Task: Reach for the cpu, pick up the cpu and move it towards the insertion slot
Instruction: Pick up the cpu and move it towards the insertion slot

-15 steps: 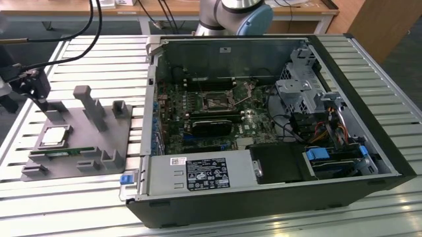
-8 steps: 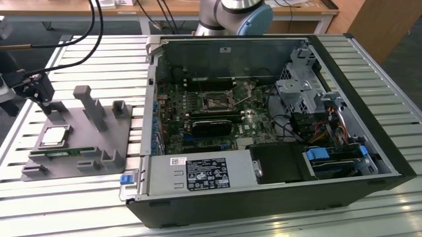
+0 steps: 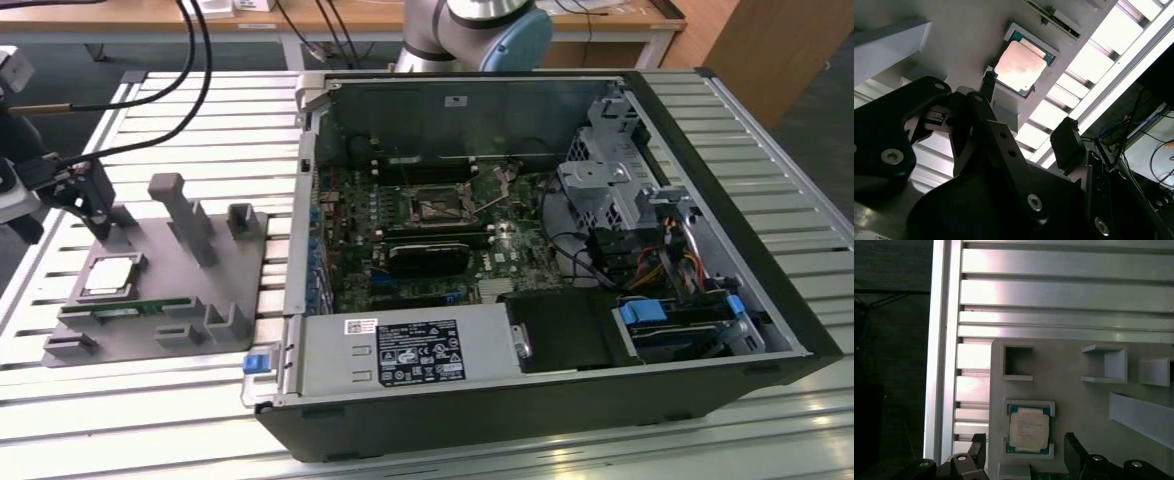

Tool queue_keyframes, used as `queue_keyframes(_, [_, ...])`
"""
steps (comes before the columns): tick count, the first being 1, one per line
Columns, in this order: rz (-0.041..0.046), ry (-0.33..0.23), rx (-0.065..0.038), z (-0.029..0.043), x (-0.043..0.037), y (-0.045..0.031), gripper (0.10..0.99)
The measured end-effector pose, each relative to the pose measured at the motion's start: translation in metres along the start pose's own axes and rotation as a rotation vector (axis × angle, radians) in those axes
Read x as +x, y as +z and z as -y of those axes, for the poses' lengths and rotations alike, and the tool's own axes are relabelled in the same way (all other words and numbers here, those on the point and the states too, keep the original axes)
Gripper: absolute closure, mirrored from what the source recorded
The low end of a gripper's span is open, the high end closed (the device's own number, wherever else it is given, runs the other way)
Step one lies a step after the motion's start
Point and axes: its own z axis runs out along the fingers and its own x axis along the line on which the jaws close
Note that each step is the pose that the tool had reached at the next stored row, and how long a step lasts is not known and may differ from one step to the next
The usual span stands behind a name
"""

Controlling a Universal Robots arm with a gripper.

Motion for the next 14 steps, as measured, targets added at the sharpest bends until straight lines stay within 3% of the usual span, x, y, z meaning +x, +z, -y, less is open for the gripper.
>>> queue_keyframes(14, [0.0000,0.000,0.003,0.0005,-0.0026,0.0085,0.365])
